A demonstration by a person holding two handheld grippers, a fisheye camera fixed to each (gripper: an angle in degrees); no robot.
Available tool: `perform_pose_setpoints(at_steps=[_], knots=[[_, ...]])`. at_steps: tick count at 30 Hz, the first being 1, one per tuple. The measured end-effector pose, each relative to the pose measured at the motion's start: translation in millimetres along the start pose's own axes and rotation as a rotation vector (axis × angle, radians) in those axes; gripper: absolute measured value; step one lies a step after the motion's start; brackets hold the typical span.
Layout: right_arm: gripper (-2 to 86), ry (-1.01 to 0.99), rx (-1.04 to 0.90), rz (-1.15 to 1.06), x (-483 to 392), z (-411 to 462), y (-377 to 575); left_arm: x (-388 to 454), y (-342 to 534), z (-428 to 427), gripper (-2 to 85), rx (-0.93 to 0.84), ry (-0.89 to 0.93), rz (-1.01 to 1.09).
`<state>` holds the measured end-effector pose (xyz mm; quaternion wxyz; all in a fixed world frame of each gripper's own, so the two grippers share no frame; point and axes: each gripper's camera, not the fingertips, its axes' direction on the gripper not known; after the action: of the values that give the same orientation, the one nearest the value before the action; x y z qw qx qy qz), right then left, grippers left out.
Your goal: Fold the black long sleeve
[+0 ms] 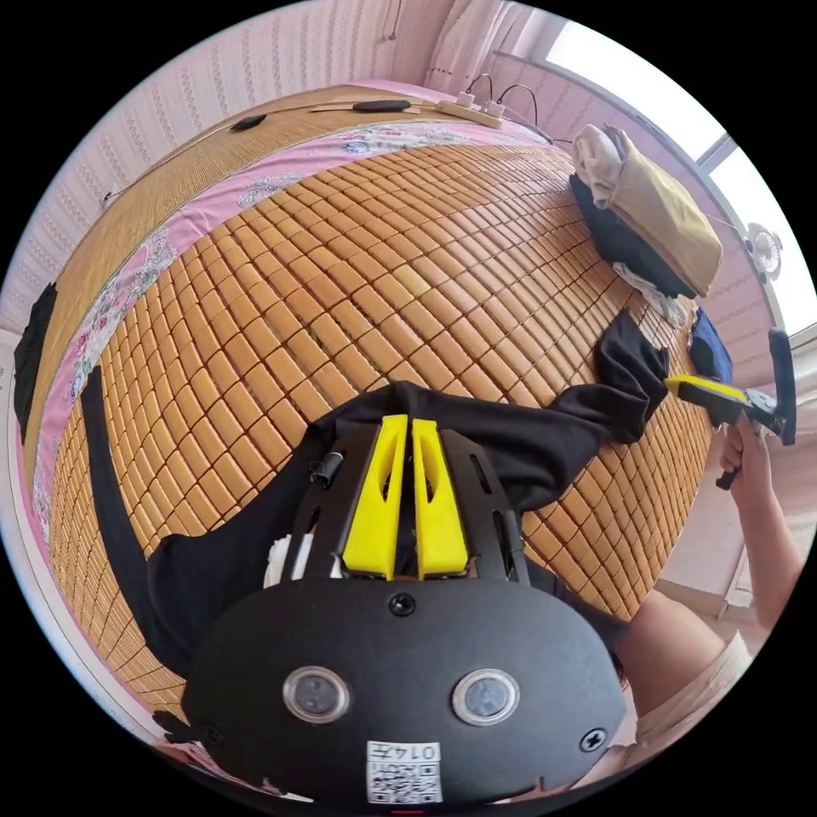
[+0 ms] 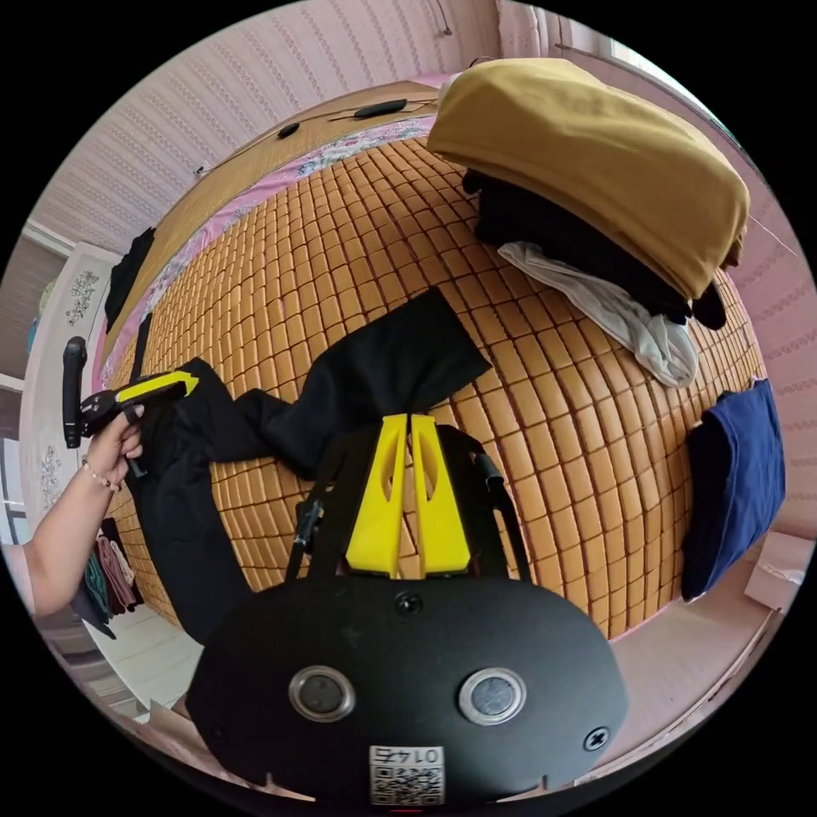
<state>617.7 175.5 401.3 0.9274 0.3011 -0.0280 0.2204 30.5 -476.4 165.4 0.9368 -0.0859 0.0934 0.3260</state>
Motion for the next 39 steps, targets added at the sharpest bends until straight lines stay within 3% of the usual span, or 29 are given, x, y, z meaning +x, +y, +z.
perform_pose_setpoints(at_steps=[6,13,19,22,27,30,35,39], knots=[[-0.1,-0.079,-0.278,0.012,23.6,-52.3,69.9,-3.3,18.1,-52.1,-0.8,0.231,0.127,-0.037],[2.2,0.068,-0.026,0.045,85.6,-36.2,36.0,3.3,-7.7,-44.7,-0.9,0.226,0.058,-0.082],[11.1,-0.054,-0.069,-0.064,88.1,4.8,55.6,5.7,-25.8,-31.0,-0.8,0.176,0.047,-0.12],[13.2,-0.004,-0.114,-0.114,83.9,21.5,71.1,11.6,-30.1,-28.1,-0.9,0.157,0.041,-0.111],[11.2,-0.061,-0.096,0.087,104.7,46.4,72.8,19.6,-36.2,-24.0,-0.9,0.135,0.031,-0.105],[3.0,-0.099,-0.095,0.164,117.0,62.9,77.8,23.6,-38.9,-21.5,-0.9,0.129,0.032,-0.103],[1.4,-0.192,-0.073,0.306,143.5,16.9,124.1,29.6,-38.8,-34.1,-1.0,0.213,0.115,-0.062],[1.1,-0.421,-0.017,0.504,182.7,-5.2,141.1,40.1,-42.8,-37.3,-1.0,0.247,0.111,-0.018]])
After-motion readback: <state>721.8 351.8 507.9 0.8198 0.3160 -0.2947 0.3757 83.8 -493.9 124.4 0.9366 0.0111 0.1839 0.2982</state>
